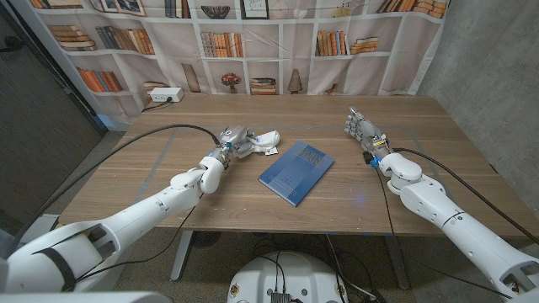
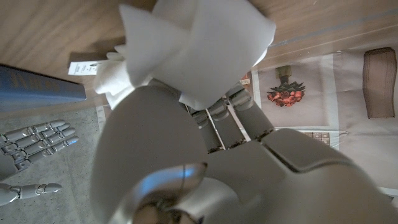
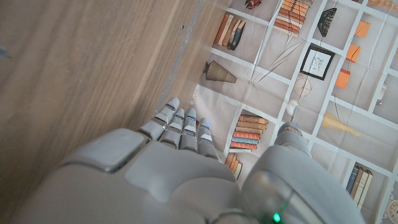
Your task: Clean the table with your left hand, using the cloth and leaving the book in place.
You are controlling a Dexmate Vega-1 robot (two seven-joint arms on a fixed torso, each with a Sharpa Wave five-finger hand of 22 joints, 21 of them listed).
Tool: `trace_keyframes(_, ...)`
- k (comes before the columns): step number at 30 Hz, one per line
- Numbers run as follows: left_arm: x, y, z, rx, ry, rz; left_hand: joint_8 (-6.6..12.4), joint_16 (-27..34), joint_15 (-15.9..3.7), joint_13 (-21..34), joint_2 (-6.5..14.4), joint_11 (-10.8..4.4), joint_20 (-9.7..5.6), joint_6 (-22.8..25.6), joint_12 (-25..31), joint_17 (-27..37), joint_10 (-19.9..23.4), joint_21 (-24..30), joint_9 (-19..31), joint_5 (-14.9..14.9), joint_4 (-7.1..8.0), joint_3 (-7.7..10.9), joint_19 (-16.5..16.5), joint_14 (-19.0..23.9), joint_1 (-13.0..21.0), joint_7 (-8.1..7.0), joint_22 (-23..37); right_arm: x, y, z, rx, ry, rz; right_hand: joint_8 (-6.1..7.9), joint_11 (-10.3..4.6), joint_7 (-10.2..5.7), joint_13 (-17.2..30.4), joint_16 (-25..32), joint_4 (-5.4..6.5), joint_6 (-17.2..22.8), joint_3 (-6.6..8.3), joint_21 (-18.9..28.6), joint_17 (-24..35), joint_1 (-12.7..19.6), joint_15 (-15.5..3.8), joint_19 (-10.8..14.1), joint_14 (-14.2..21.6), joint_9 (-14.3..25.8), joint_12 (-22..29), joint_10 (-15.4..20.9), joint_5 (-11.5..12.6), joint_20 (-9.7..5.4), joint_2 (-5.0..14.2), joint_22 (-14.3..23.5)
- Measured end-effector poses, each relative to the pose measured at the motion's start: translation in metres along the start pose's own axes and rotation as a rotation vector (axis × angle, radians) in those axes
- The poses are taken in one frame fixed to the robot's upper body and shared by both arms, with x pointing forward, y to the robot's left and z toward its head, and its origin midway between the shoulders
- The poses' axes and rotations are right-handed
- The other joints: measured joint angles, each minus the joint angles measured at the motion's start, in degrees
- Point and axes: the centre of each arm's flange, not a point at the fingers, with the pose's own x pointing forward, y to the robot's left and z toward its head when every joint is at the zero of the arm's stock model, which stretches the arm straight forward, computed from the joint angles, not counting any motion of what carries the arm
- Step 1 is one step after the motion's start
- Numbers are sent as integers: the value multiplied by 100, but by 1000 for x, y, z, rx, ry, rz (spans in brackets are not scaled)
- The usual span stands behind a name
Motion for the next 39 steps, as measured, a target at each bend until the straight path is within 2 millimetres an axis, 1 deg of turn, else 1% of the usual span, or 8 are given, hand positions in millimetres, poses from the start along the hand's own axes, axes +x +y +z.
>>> trace_keyframes(3, -1, 1, 3, -2, -8, 2, 0, 0, 0, 0, 0, 0, 10, 0, -5, 0, 0, -10, 3, 0, 0, 0, -10, 0, 0, 0, 1, 0, 1, 0, 0, 1, 3, 0, 0, 0, 0, 0, 0, 0, 0, 0, 0, 0, 20, 0, 37, 0, 0, 0, 0, 0, 0, 0)
trace_keyframes(6, -3, -2, 0, 24, 15, -37, -1, 0, 0, 0, 0, 0, 10, 0, -15, 4, -1, -21, -4, 0, 0, 0, -10, 0, 0, 0, 1, 0, 1, -1, 1, 3, 4, 0, 0, 0, 0, 0, 0, 0, 0, 0, 0, 0, 20, 0, 38, 0, 0, 0, -29, 0, 0, 0)
trace_keyframes(14, -14, 1, 0, 48, 40, -59, -2, 0, 0, 0, 0, 0, 10, 21, -40, 4, 0, -22, -21, 0, 0, -1, -10, 0, 0, -21, 5, 0, 0, -4, 2, 10, 9, 0, 1, 0, 0, 0, 0, -1, 0, -39, 0, 0, 19, 0, 38, 0, 0, -1, -28, 0, 0, 0)
trace_keyframes(23, -43, 10, 0, 56, 103, -59, -13, 0, -4, 30, -1, -31, 10, 41, -66, 4, 31, -22, -28, 0, 0, -1, -9, 4, 0, -21, 20, 2, 0, -7, 9, 18, 10, 0, 1, 0, 0, 0, 0, -1, 0, -38, 0, 0, 19, 31, 38, 0, 0, -1, -28, -31, 0, 0)
trace_keyframes(25, -50, 12, -1, 59, 121, -59, -13, 0, -21, 31, -47, -31, 9, 42, -66, 4, 32, -21, -28, 0, 0, -1, -8, 23, -46, -21, 19, 2, 0, -8, 10, 20, 11, 0, 1, 0, 0, 0, 0, -1, 0, -38, 0, 0, 19, 31, 38, 0, 0, -1, -27, -31, 0, 0)
trace_keyframes(29, -61, 17, 0, 59, 144, -57, -13, 0, -21, 52, -54, -31, 9, 41, -66, 4, 32, -21, -24, 0, 0, -1, -8, 23, -53, -21, 15, 3, 0, -10, 13, 24, 12, 0, 1, 0, 0, 0, 0, -1, 0, -66, 0, 0, 18, 30, 38, 0, 0, -2, -27, -31, 0, 0)
trace_keyframes(35, -71, 20, 1, 51, 170, -56, -14, 0, -21, 53, -54, -61, 9, 41, -66, 4, 63, -21, -23, 0, 8, 40, -8, 23, -53, -21, 15, 3, 0, -12, 18, 28, 13, 0, -20, -4, 0, 0, 0, 3, 0, -66, 0, 0, 18, 30, 38, 0, 0, 20, -27, -31, 0, 31)
trace_keyframes(39, -72, 18, -1, 45, 184, -57, -14, 0, -21, 53, -54, -61, 9, 41, -67, 4, 63, -21, -37, 0, 8, 40, -8, 23, -53, -22, 14, 3, 0, -12, 19, 28, 13, 0, 3, -21, 0, 0, -17, 20, -17, -66, 0, 0, 18, 51, 38, 0, 0, 43, -27, -10, 0, 30)
